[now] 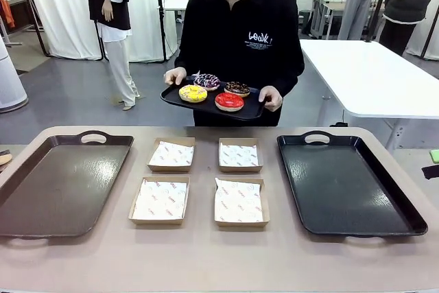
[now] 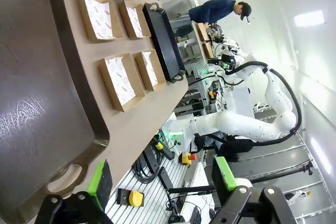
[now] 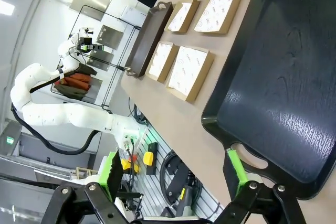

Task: Individually package the donuts and arrange them on the tray.
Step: Pick up one Paper togo box.

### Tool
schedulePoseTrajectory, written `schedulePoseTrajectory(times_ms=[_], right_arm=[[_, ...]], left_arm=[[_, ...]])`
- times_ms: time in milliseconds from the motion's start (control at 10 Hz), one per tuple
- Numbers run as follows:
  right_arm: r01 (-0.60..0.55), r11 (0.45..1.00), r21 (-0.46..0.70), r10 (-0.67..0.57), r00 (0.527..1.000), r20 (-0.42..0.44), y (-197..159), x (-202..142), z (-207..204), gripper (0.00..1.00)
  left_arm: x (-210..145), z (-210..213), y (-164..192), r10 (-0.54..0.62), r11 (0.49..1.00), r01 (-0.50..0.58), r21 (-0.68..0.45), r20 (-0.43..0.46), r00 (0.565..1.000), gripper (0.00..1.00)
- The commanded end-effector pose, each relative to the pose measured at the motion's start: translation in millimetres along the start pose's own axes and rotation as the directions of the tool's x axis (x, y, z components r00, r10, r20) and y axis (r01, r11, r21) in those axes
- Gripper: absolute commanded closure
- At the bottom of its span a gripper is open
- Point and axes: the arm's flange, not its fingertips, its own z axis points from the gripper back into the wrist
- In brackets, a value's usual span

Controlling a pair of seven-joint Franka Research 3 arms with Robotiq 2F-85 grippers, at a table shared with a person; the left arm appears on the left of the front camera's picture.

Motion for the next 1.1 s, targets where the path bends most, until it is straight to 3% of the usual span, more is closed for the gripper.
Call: schedulePoseTrajectory(times_ms=[0, 1000], right_arm=[[0.000, 1.000, 0.014, 0.000, 1.000, 0.000, -1.0, -2.0, 0.0, 0.00], [0.000, 1.000, 0.014, 0.000, 1.000, 0.000, -1.0, -2.0, 0.0, 0.00]], left_arm=[[-1.2, 0.2, -0.3, -0.005, 1.000, 0.005, -0.013, 0.006, 1.000, 0.00], [-1.2, 0.2, -0.3, -0.005, 1.000, 0.005, -0.013, 0.006, 1.000, 0.00]])
